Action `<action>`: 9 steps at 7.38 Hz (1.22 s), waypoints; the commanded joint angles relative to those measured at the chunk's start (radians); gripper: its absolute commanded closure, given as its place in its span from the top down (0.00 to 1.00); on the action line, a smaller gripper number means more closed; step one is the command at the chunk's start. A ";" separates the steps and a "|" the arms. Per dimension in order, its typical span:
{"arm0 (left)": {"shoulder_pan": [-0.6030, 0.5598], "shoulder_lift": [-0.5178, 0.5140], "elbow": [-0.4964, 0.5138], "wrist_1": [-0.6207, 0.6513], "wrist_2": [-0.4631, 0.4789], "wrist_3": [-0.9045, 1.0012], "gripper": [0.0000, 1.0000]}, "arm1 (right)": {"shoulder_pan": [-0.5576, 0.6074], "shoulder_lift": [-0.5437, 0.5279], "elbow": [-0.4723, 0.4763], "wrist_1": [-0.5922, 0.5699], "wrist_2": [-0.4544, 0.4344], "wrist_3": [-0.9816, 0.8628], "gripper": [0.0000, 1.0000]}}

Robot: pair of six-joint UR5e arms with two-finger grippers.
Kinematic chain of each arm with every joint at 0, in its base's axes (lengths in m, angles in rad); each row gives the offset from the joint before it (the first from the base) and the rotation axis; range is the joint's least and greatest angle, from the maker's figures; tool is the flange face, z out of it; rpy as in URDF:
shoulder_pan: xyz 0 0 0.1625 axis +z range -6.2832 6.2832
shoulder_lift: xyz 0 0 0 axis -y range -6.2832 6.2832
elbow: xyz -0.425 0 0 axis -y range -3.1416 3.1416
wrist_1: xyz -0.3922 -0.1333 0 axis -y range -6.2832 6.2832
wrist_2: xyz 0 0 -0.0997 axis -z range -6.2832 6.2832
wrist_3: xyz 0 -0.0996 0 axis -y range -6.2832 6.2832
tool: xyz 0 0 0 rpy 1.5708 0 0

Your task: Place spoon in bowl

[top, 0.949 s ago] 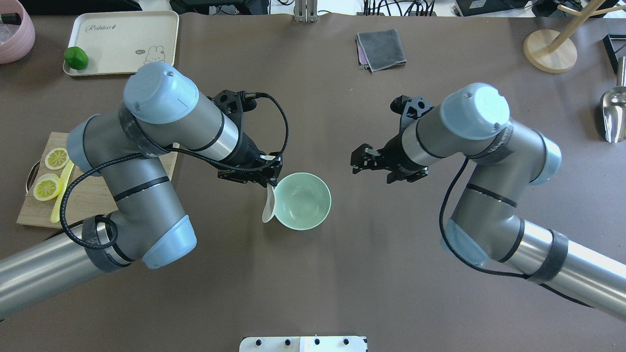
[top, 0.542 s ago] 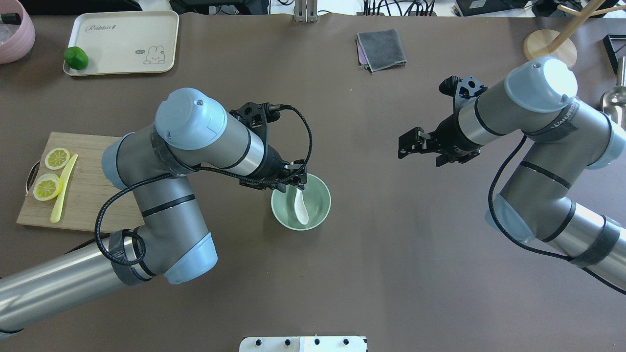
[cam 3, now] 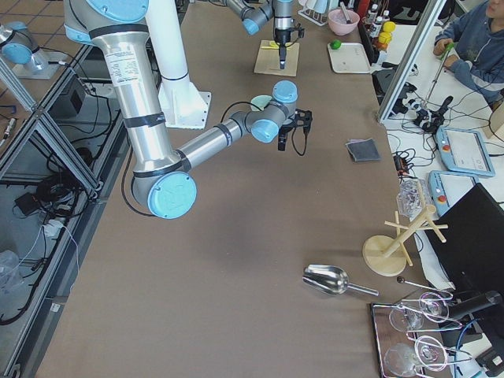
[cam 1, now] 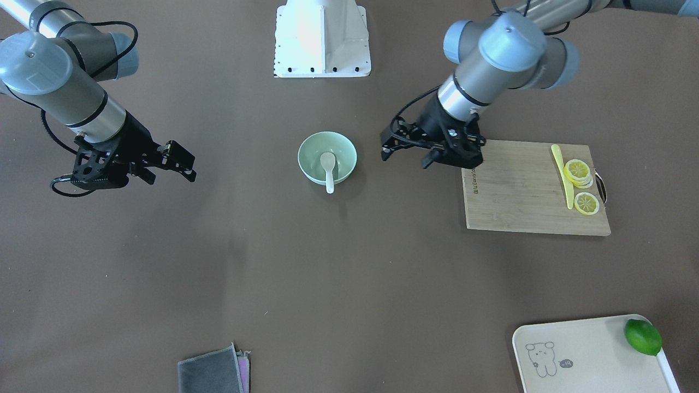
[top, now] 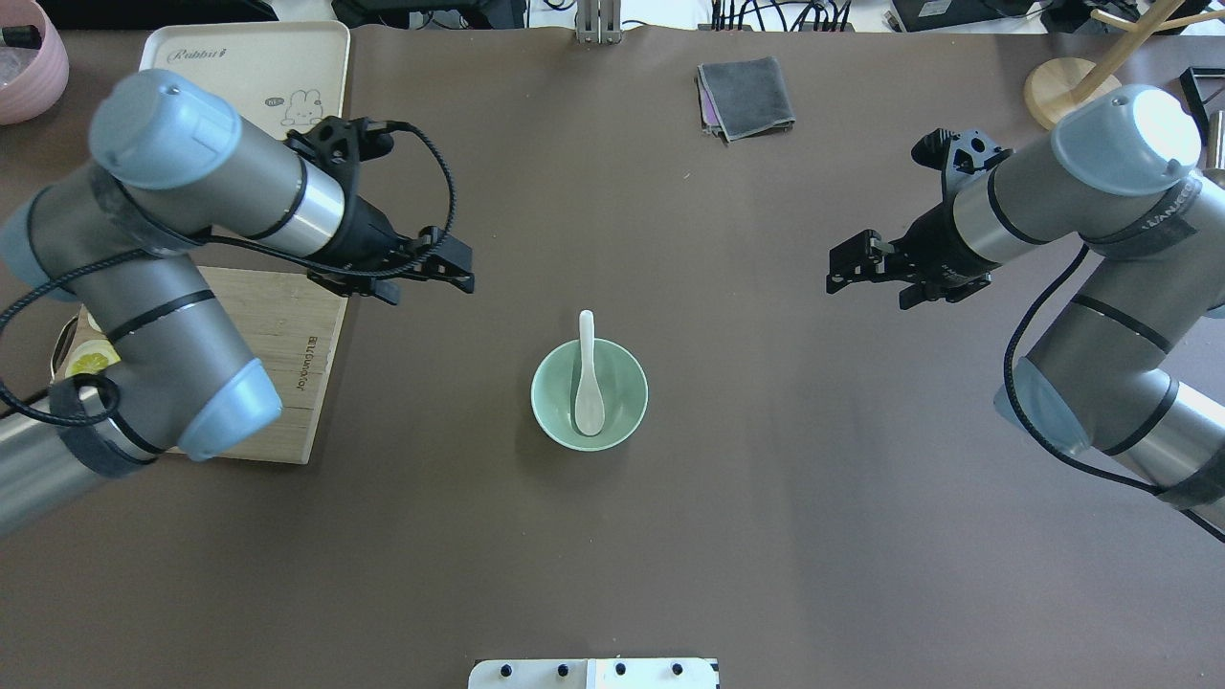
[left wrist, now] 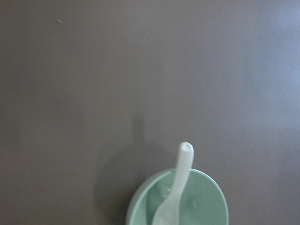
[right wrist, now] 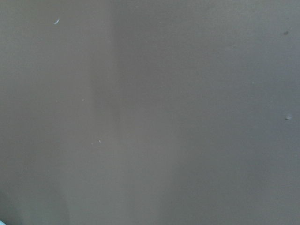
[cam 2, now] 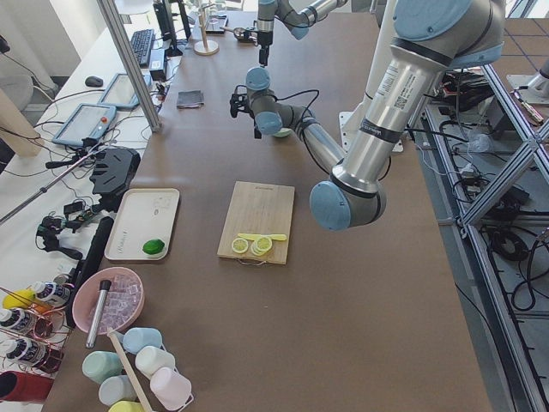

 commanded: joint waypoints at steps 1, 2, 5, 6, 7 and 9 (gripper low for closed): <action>-0.165 0.234 -0.011 0.000 -0.047 0.423 0.98 | 0.121 -0.098 -0.009 -0.002 0.051 -0.210 1.00; -0.284 0.312 0.004 0.014 -0.111 0.644 0.98 | 0.181 -0.152 -0.021 -0.005 0.054 -0.341 1.00; -0.584 0.428 0.015 0.225 -0.210 1.126 0.98 | 0.430 -0.235 -0.137 -0.025 0.174 -0.736 1.00; -0.644 0.428 0.017 0.321 -0.199 1.260 0.98 | 0.507 -0.235 -0.145 -0.128 0.198 -0.884 1.00; -0.672 0.433 0.020 0.354 -0.175 1.320 0.98 | 0.563 -0.231 -0.144 -0.246 0.196 -1.034 1.00; -0.672 0.486 -0.006 0.345 -0.080 1.313 0.98 | 0.592 -0.235 -0.141 -0.297 0.190 -1.108 1.00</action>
